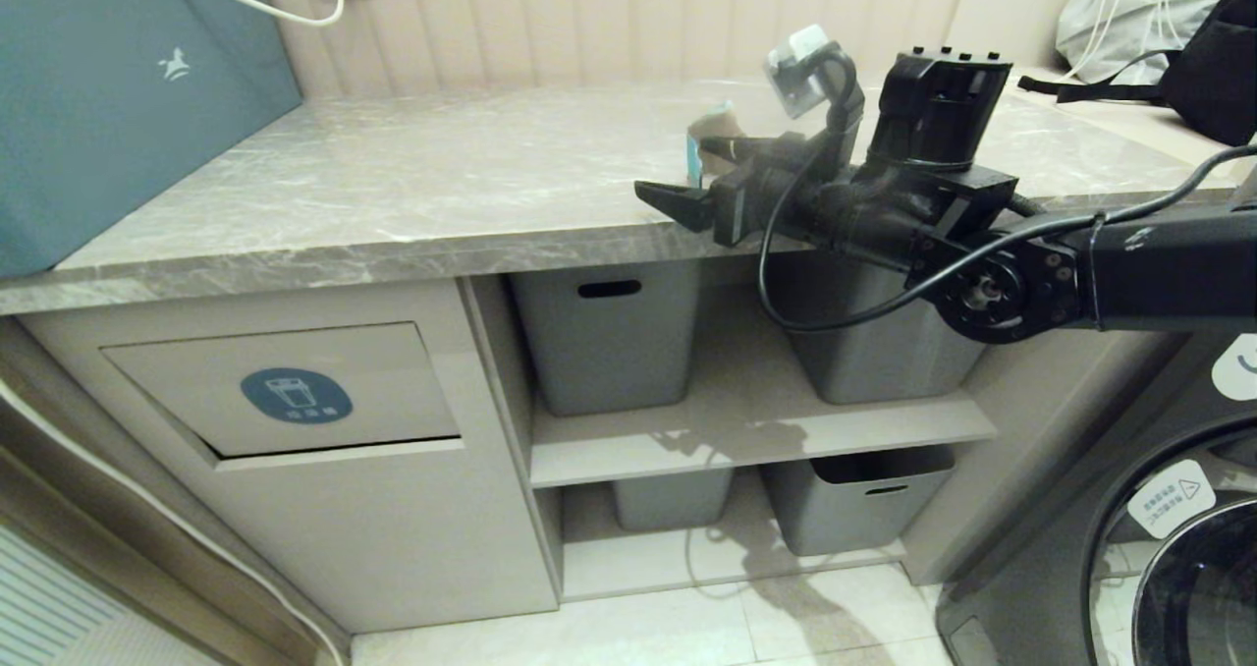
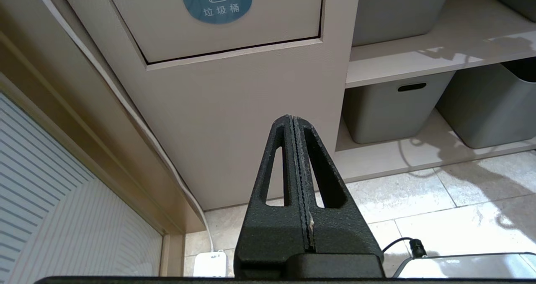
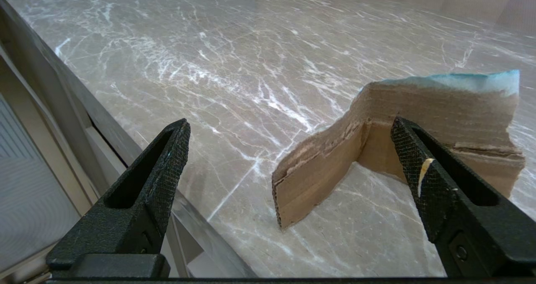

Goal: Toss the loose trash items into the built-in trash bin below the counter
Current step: Pick up the garbage

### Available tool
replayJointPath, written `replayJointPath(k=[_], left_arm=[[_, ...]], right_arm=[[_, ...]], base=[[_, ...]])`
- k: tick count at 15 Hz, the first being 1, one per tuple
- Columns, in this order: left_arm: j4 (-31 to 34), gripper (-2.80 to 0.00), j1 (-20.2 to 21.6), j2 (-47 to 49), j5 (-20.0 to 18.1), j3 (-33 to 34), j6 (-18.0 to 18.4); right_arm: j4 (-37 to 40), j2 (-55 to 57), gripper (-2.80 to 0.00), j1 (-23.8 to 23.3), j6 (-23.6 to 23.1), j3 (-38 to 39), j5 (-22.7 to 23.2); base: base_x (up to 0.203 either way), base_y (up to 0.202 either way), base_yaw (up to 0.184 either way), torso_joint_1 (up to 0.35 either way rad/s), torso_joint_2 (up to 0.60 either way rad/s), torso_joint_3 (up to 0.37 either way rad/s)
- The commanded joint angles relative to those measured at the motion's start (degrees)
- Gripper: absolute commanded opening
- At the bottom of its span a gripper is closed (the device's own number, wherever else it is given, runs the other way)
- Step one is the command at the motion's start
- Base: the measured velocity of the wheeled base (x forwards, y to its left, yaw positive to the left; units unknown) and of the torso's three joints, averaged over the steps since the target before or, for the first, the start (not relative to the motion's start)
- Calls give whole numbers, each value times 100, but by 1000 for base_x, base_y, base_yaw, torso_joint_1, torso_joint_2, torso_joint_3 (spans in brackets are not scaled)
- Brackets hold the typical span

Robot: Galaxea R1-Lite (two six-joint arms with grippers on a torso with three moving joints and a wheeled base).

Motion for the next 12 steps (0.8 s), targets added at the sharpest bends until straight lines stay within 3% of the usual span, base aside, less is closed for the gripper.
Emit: replayJointPath(k=[1, 2, 12], left_arm=[[-4, -280, 2, -1, 0, 9, 5], [-4, -280, 2, -1, 0, 9, 5], [-4, -280, 2, -1, 0, 9, 5]], right_arm=[[-23, 66, 0, -1, -5, -5, 13], [-23, 75, -280, -1, -5, -3, 11], [-79, -178, -280, -4, -36, -126, -6]], base=[[0, 0, 0, 0, 0, 0], [0, 0, 0, 0, 0, 0], [0, 0, 0, 0, 0, 0]])
